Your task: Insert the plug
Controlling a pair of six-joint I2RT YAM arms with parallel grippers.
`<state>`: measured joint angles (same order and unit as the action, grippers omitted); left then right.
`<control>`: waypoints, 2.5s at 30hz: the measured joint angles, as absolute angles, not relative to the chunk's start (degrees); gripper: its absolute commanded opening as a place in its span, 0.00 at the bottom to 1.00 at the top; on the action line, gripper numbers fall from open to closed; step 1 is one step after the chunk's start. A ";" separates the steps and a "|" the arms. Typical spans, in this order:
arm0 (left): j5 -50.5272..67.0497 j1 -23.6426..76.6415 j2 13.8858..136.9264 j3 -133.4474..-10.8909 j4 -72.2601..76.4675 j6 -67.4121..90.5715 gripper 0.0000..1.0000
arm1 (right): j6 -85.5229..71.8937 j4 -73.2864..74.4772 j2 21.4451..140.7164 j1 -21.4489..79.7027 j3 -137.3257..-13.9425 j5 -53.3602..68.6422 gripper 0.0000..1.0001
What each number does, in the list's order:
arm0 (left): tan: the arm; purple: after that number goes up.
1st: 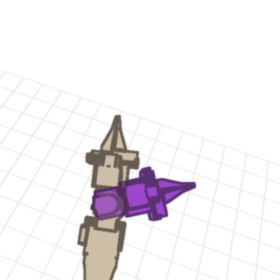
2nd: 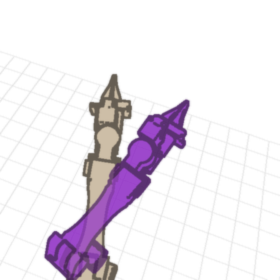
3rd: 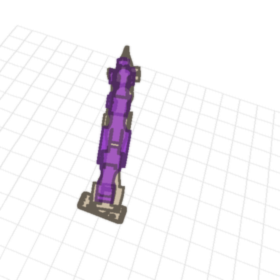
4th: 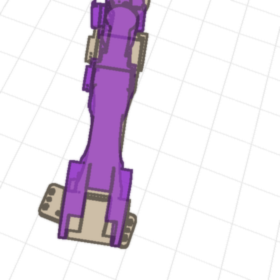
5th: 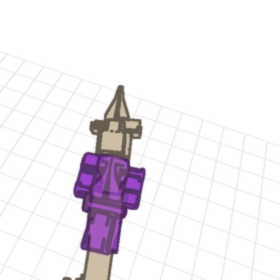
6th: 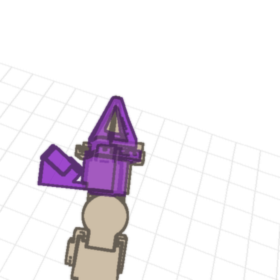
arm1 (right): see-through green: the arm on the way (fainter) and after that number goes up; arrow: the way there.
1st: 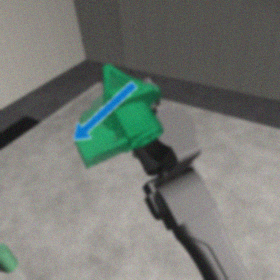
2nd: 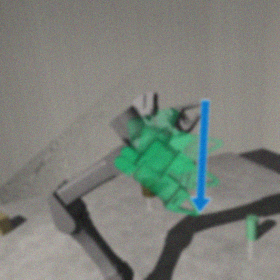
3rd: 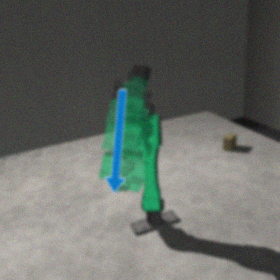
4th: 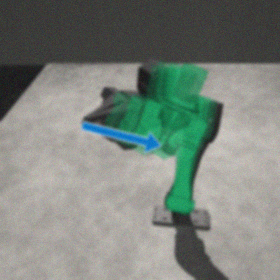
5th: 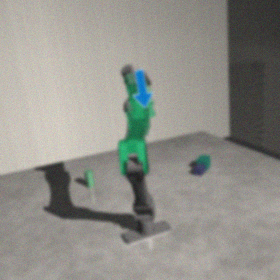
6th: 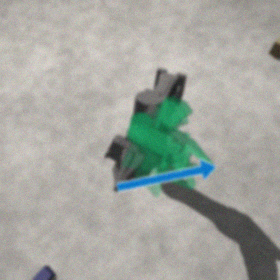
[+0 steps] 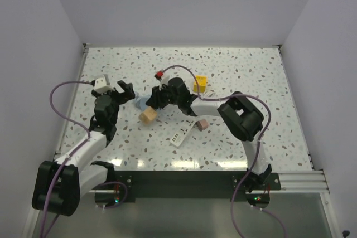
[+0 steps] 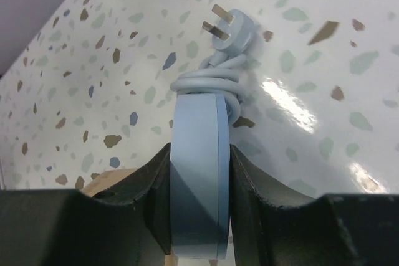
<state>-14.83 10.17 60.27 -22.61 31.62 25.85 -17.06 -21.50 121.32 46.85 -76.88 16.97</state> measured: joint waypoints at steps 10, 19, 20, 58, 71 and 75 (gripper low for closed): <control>-7.55 18.96 62.15 -20.73 31.29 24.95 1.00 | -37.06 -40.45 118.96 39.48 -62.57 9.58 0.00; -3.03 20.45 64.12 -17.98 31.75 26.48 1.00 | -43.33 -44.93 119.31 39.75 -59.99 4.78 0.00; -2.46 20.45 64.75 -17.98 32.05 26.68 1.00 | -43.64 -45.12 119.37 39.75 -59.88 4.51 0.00; 11.53 21.45 88.07 -29.32 39.07 20.21 0.00 | -34.76 -40.29 114.89 35.16 -55.81 6.48 0.95; 11.73 21.74 88.07 -37.39 23.27 10.83 0.04 | -21.87 -31.97 98.17 33.30 -55.40 2.48 0.98; 10.20 22.74 88.51 -38.96 20.78 9.47 0.17 | -19.31 -25.85 97.71 33.01 -56.01 -5.13 0.98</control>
